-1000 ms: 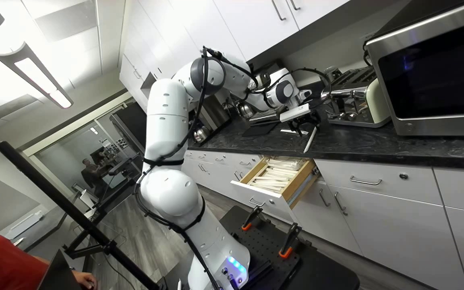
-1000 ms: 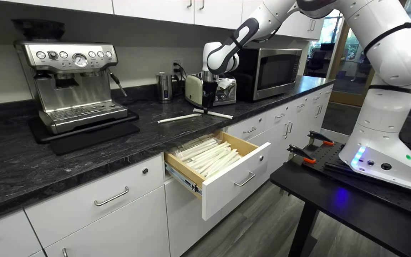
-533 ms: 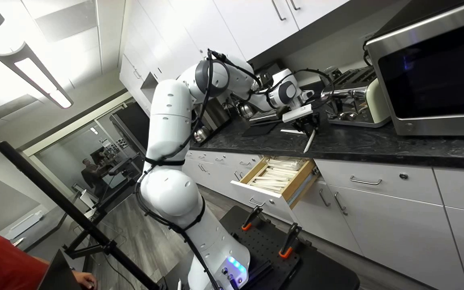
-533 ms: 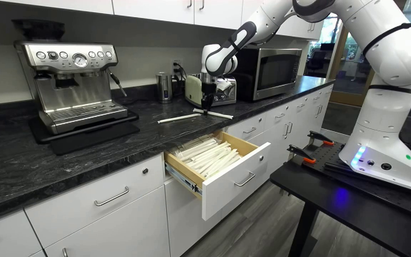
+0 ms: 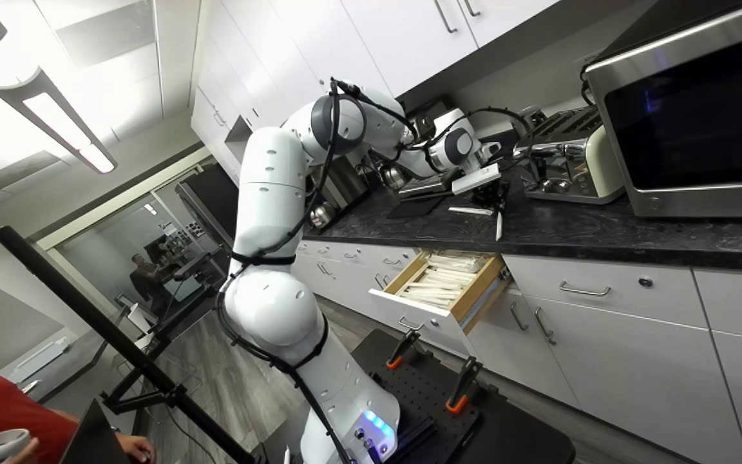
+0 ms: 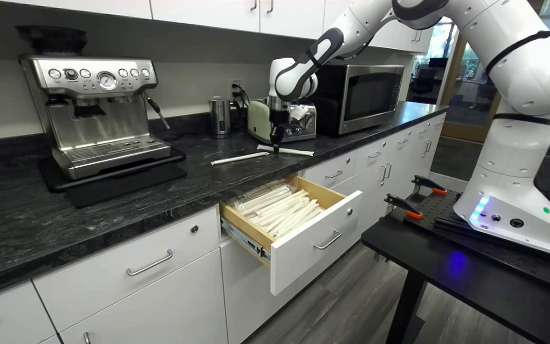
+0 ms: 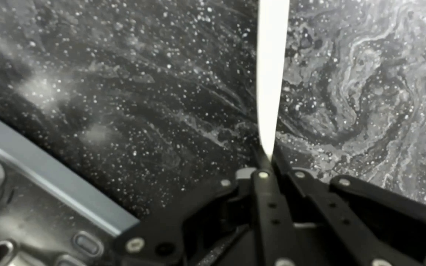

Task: Put one of the straws on the counter inside the open drawer

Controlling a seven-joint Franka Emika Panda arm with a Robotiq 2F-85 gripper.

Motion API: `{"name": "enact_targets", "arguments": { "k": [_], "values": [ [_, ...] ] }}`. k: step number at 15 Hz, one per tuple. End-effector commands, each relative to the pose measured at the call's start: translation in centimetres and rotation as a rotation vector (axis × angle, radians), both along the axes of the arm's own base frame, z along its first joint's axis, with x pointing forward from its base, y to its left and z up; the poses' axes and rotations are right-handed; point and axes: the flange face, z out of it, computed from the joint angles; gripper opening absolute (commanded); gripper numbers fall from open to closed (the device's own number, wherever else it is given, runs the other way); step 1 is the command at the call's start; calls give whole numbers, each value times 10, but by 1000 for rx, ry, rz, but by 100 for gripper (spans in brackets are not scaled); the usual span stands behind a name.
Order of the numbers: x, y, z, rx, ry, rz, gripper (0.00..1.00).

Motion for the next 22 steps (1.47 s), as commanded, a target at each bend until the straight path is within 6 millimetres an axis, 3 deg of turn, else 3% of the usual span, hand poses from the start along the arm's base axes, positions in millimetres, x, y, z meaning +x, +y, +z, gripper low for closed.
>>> {"name": "enact_targets", "arguments": {
  "k": [1, 5, 6, 8, 11, 13, 18, 22],
  "values": [
    [-48, 2, 42, -64, -3, 192, 0],
    [-98, 18, 70, -113, -9, 415, 0],
    [-62, 20, 49, -90, 7, 321, 2],
    [-84, 26, 63, -100, 11, 377, 2],
    [-93, 24, 68, -106, 15, 391, 0],
    [-100, 48, 56, -140, 44, 508, 0],
    [-165, 126, 29, -88, 47, 800, 0],
    [-208, 158, 22, -29, 49, 1031, 0]
  ]
}}
